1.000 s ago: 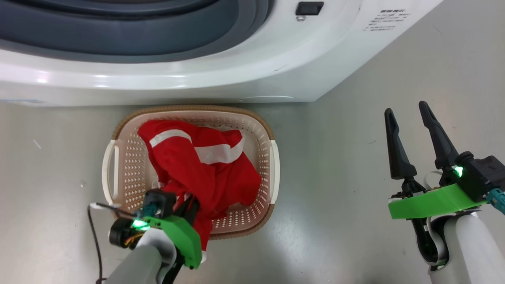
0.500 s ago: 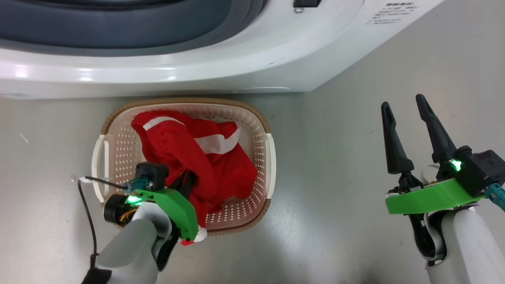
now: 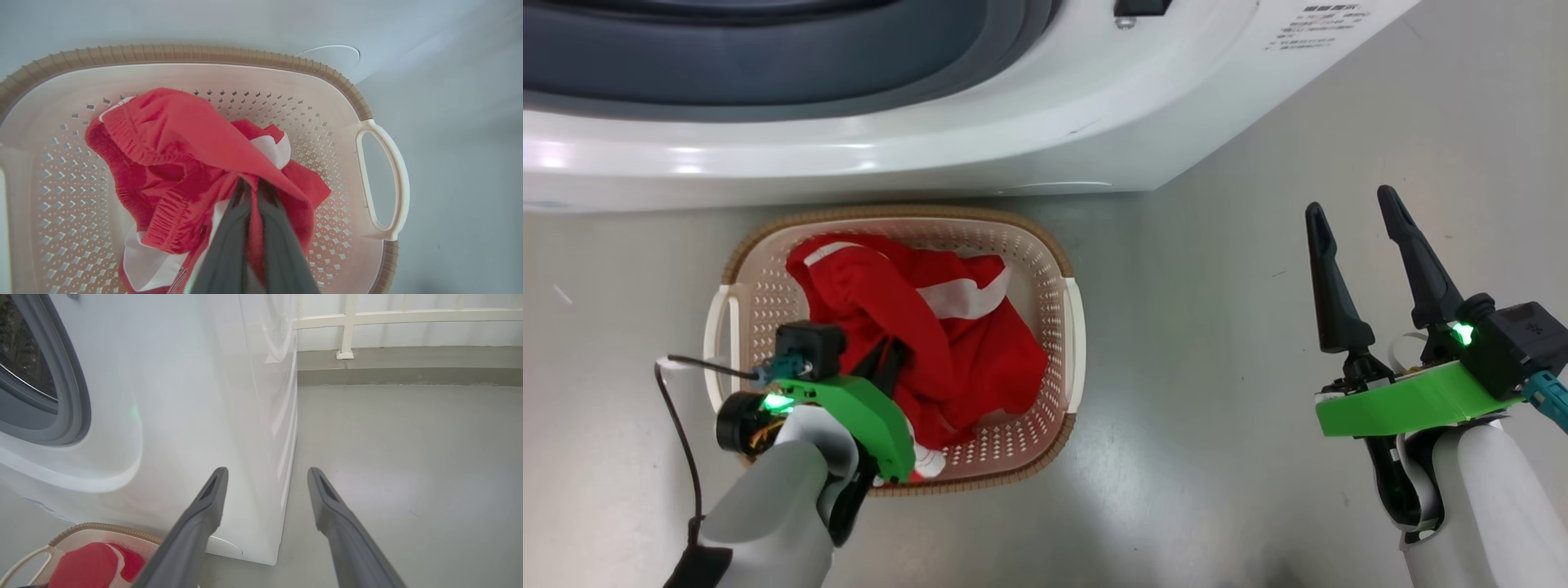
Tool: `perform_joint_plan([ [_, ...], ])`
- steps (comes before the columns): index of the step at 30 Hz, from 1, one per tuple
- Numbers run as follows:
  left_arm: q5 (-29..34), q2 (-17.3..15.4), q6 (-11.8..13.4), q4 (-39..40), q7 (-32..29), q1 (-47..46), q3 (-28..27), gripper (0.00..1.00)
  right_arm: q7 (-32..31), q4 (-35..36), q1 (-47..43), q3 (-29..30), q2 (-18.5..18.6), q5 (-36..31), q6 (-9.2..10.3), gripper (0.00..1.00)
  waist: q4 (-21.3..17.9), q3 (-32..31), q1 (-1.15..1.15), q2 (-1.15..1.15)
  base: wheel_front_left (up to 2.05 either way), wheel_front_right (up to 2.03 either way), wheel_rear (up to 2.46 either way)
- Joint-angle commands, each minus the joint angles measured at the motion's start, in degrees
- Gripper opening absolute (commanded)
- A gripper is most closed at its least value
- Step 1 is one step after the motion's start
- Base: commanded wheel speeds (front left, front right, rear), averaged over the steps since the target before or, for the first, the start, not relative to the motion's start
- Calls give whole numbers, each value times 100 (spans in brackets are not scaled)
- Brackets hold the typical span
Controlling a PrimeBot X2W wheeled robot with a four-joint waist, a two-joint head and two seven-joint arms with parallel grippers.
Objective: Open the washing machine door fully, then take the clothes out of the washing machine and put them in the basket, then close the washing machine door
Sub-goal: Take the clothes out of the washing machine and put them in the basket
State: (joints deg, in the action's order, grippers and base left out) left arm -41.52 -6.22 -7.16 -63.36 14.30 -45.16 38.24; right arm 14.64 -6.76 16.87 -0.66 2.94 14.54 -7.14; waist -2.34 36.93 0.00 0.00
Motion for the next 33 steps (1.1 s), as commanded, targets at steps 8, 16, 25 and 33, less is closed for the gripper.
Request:
perform_joint_plan([
  [8, -11, -245, -33, 345, 69, 208, -356, 100, 36, 46, -132, -132, -6, 42, -35, 100, 41, -251, 0, 0, 0, 0, 0],
  [16, 265, -346, -33, 811, 70, 528, -917, 100, 36, -22, -256, -108, -6, 42, -35, 100, 49, -648, 0, 0, 0, 0, 0],
  [25, 964, -409, -33, 1458, 70, 1096, -1779, 100, 36, -127, -484, -38, -6, 22, -35, 100, 72, -1272, 0, 0, 0, 0, 0],
  [33, 1598, -384, -33, 2178, 70, 1711, -2534, 100, 36, -214, -747, 21, -6, 39, -35, 100, 100, -1801, 0, 0, 0, 0, 0],
])
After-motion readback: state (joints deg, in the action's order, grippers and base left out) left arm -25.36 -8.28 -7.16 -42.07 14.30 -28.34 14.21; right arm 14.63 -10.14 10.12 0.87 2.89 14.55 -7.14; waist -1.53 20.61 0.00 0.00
